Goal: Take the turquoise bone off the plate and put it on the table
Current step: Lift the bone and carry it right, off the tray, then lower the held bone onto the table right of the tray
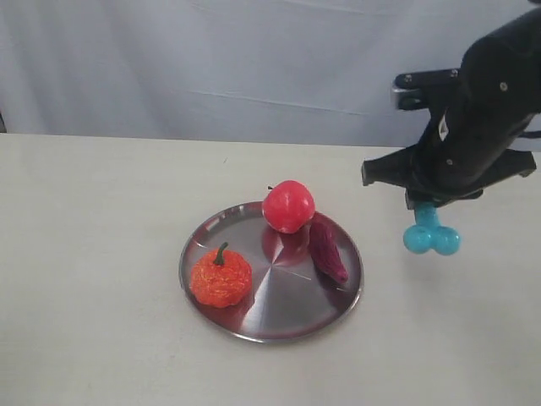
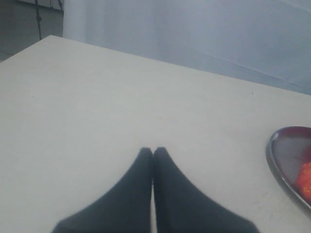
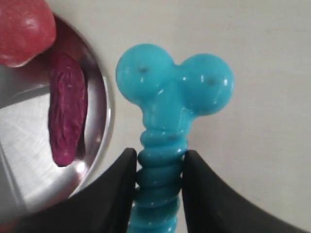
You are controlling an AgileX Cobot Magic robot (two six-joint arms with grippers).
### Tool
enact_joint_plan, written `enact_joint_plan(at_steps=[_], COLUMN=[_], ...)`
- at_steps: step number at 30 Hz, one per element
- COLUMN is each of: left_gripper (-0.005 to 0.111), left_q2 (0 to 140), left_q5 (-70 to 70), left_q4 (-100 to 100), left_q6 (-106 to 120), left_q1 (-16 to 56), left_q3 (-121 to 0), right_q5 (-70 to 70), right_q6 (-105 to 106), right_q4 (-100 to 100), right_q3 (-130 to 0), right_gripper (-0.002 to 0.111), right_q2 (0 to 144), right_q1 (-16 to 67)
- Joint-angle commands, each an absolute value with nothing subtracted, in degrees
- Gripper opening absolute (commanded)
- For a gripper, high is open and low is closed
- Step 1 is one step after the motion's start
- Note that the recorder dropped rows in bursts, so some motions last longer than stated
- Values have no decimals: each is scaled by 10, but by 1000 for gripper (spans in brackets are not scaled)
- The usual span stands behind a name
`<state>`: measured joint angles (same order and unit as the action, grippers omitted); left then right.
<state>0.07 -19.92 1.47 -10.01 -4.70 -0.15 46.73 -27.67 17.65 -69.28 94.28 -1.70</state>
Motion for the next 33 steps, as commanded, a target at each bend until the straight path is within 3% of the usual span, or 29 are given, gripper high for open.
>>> enact_joint_plan(at_steps=[1,14,33], left_gripper=[0,0,0], left_q2=[0,0,0], left_q5=[-196,-196,-196], left_q4=[14,14,14], left_q6=[-101,-101,-101], left_q1=[-44,-44,-44], left_q3=[0,0,0], right_q5=[393,307,279], right_q6=[-271,-278,-282], right_q4=[181,179,180], right_q3=[-643,-625,-625], right_gripper=[0,0,0], right_q2=[974,1078,1110], right_q1=[-38,-38,-38])
